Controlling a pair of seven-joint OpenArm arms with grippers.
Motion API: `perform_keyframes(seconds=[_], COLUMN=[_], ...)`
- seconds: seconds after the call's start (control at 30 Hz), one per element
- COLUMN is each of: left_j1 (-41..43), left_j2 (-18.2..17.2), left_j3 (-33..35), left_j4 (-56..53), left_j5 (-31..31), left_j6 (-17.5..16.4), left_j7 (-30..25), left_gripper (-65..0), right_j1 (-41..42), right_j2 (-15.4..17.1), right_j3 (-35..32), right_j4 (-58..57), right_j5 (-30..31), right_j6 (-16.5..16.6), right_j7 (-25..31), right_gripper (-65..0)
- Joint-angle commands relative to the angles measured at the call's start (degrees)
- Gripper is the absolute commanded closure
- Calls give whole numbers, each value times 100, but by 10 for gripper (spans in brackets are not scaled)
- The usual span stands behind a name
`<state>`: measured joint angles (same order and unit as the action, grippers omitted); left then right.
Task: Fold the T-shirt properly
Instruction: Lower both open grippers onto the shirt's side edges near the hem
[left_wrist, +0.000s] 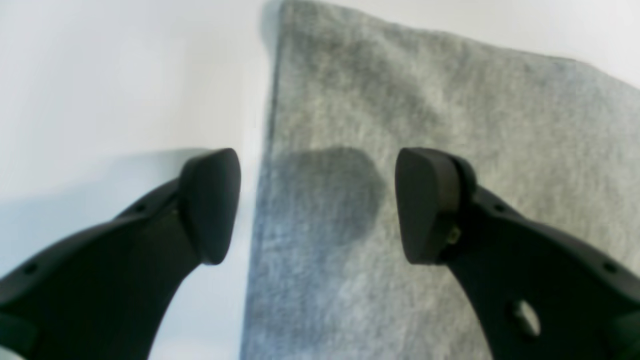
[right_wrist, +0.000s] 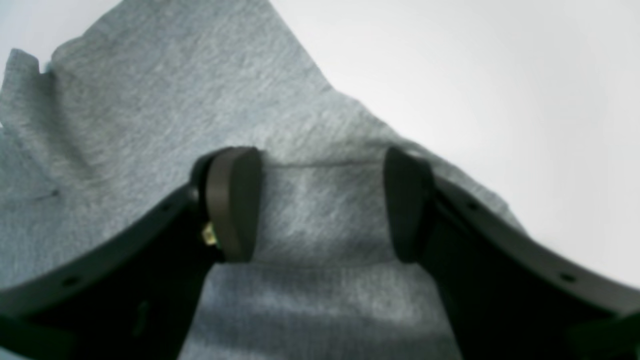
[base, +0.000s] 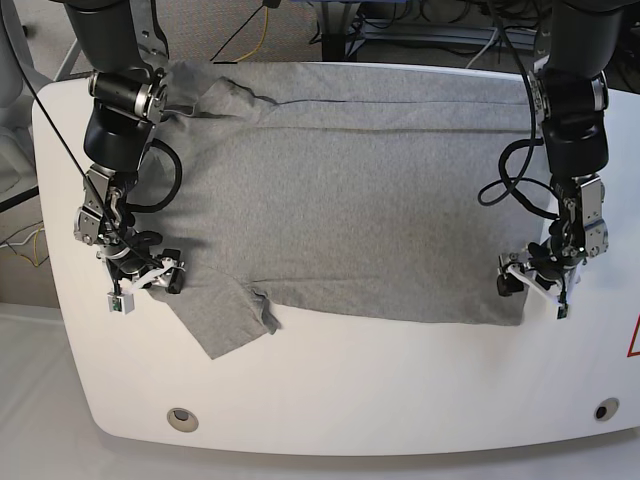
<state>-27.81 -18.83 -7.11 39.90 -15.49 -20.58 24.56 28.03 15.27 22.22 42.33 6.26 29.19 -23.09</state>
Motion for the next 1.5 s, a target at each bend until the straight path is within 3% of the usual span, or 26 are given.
perform_keyframes(seconds=[0.0, 0.37, 1.47], left_j1=[-154, 99, 38], left_j2=[-81, 2, -20], left_j3=[-23, -4, 11], left_j4=[148, 655, 773], left_j5=[-45, -33, -91], left_j6=[-35, -19, -19], left_j7=[-45, 308, 199], left_gripper=[-457, -454, -454], right_j1=[200, 270, 202], right_j2=[81, 89, 90], right_j3=[22, 12, 27], right_j4=[139, 122, 48], right_j5=[79, 91, 4], right_j6=[66, 102, 101], right_j7=[130, 201, 145], right_gripper=[-371, -375, -376])
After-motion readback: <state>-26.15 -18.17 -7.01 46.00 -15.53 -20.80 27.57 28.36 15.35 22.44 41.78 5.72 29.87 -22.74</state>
